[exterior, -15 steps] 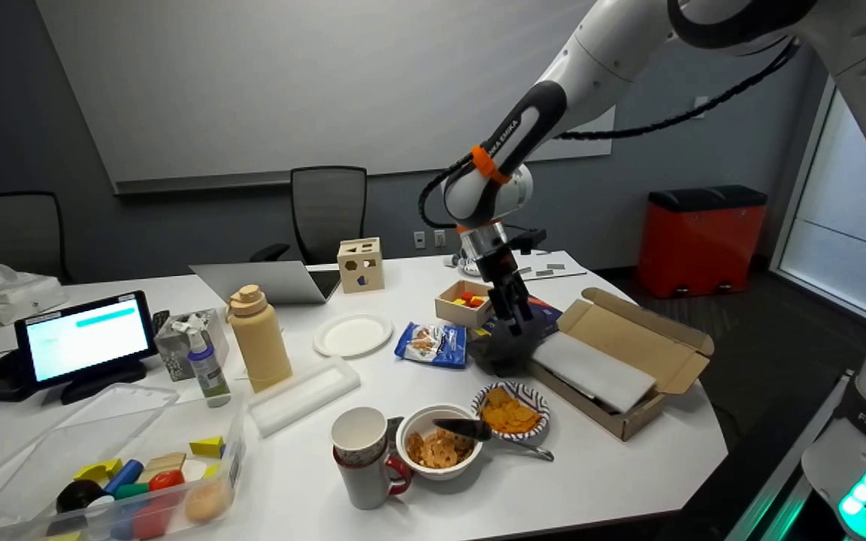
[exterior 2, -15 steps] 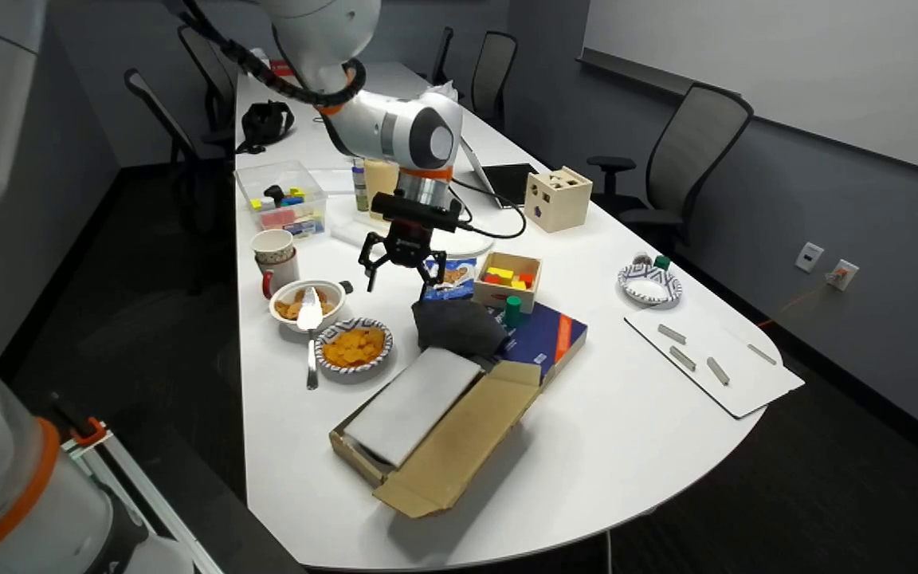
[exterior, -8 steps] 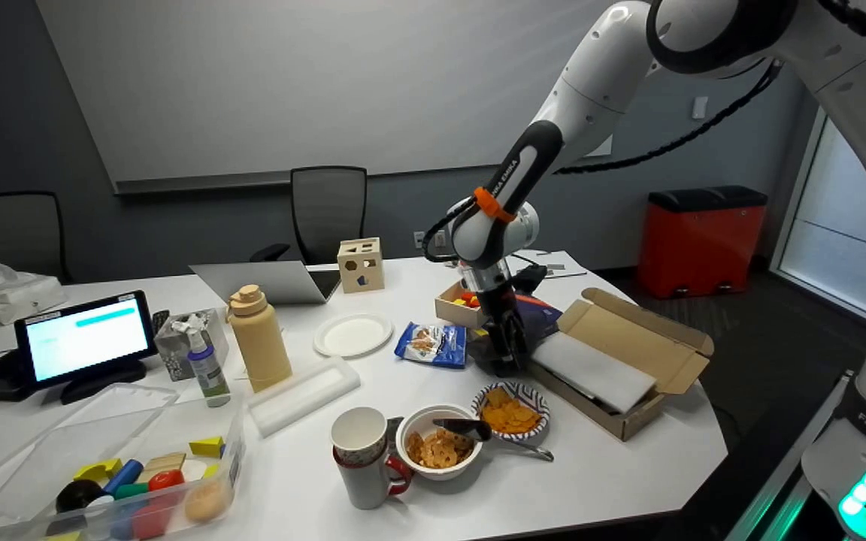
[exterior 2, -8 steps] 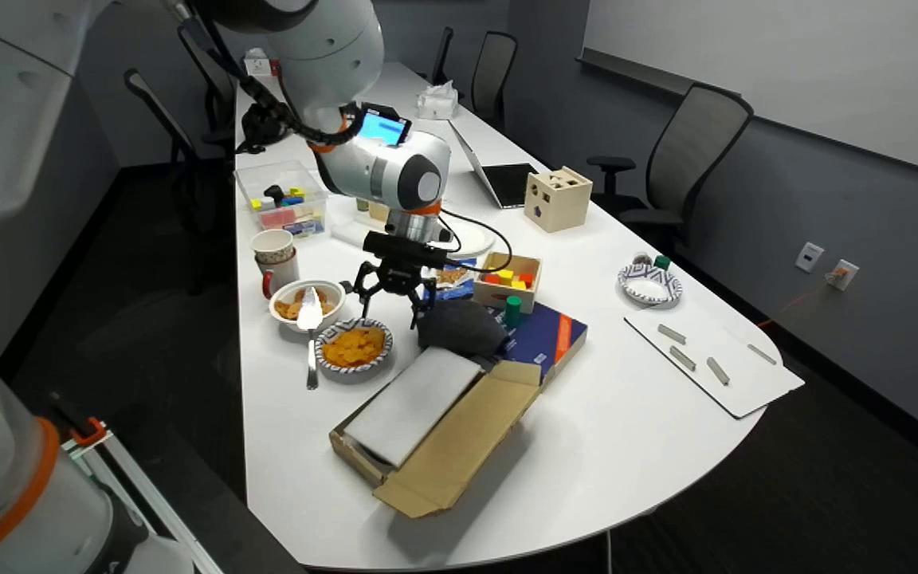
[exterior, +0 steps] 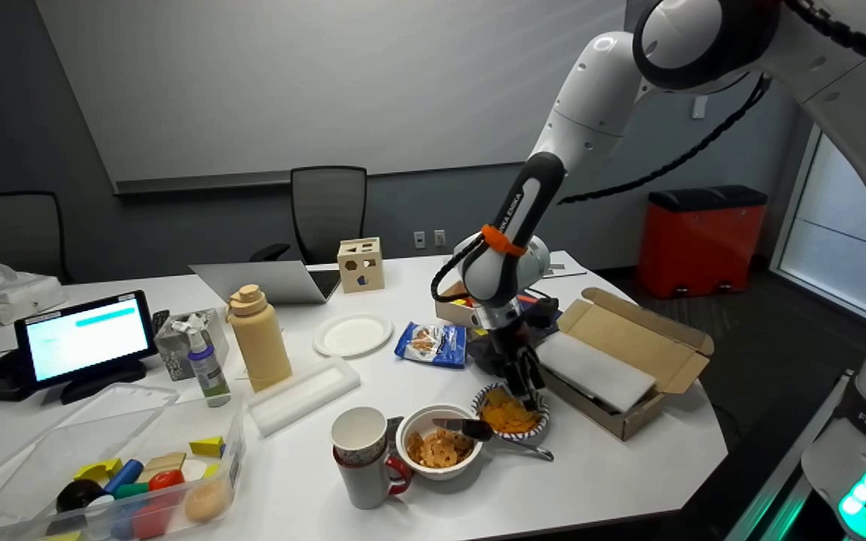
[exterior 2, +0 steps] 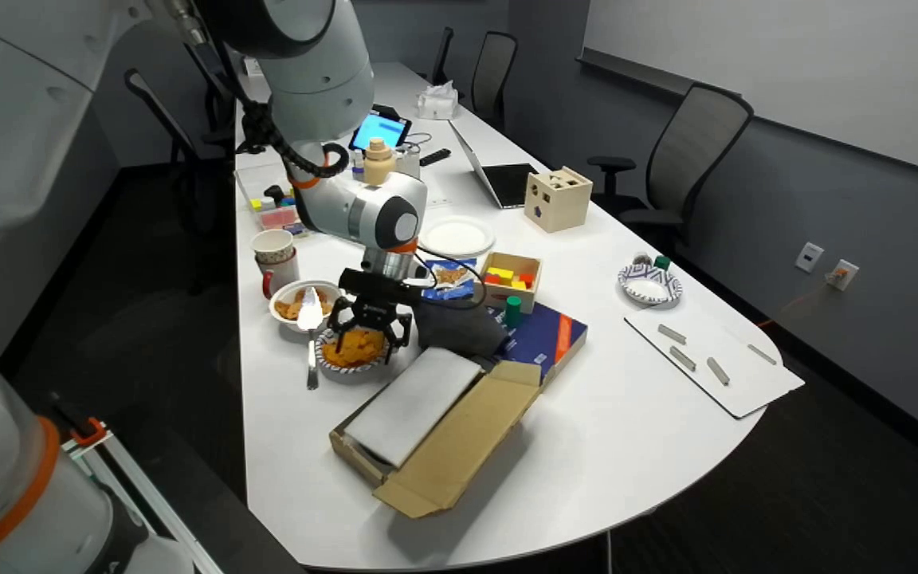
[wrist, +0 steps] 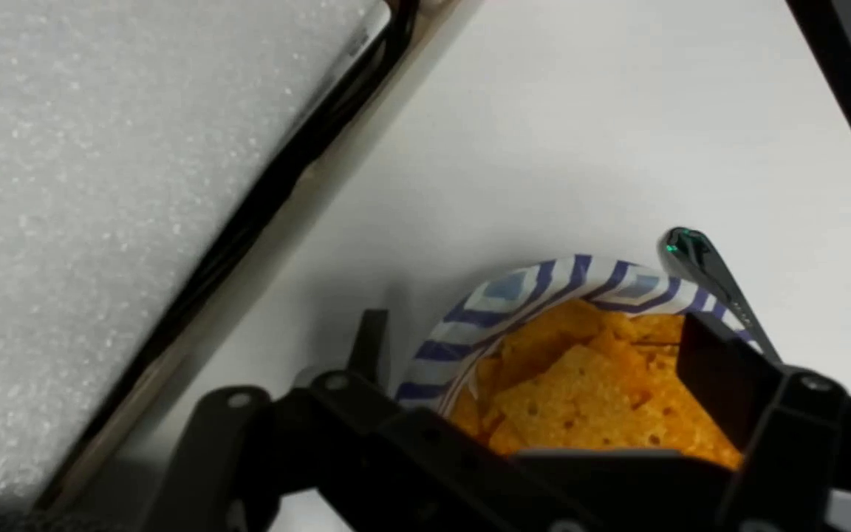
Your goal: Move the bowl to the left
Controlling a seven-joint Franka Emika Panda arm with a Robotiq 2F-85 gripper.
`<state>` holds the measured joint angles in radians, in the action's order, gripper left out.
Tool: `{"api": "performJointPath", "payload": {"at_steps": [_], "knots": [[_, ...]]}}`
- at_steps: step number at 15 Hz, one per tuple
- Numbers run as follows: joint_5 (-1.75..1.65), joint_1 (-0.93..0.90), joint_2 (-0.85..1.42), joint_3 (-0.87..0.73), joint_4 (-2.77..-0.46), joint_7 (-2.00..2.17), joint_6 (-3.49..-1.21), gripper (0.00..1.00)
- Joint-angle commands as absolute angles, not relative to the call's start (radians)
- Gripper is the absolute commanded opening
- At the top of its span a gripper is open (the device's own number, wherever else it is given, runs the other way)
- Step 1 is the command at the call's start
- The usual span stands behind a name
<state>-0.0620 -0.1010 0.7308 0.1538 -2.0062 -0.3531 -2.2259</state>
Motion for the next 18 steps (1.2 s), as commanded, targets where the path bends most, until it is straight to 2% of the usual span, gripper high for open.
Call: {"api": "performJointPath", "payload": {"at_steps": [1,5,6,7,8,9,11,14,15,16,18], "knots": [[-0.084,-0.090,0.720,0.143,-2.010,-0.333,-2.258,1.00],[-0.106,-0.094,0.739,0.120,-2.006,-0.320,-2.280,1.00],[-0.111,-0.096,0.742,0.118,-2.010,-0.317,-2.281,0.94],[-0.113,-0.097,0.748,0.117,-2.008,-0.313,-2.282,0.76],[-0.115,-0.097,0.754,0.118,-2.004,-0.310,-2.280,0.70],[-0.115,-0.097,0.759,0.119,-2.002,-0.308,-2.279,0.70],[-0.121,-0.099,0.766,0.118,-1.997,-0.305,-2.284,0.53],[-0.124,-0.100,0.776,0.116,-1.987,-0.293,-2.292,0.44],[-0.123,-0.100,0.774,0.116,-1.987,-0.290,-2.294,0.46],[-0.122,-0.100,0.775,0.117,-1.986,-0.286,-2.297,0.60],[-0.120,-0.101,0.774,0.120,-1.985,-0.281,-2.303,0.60]]}}
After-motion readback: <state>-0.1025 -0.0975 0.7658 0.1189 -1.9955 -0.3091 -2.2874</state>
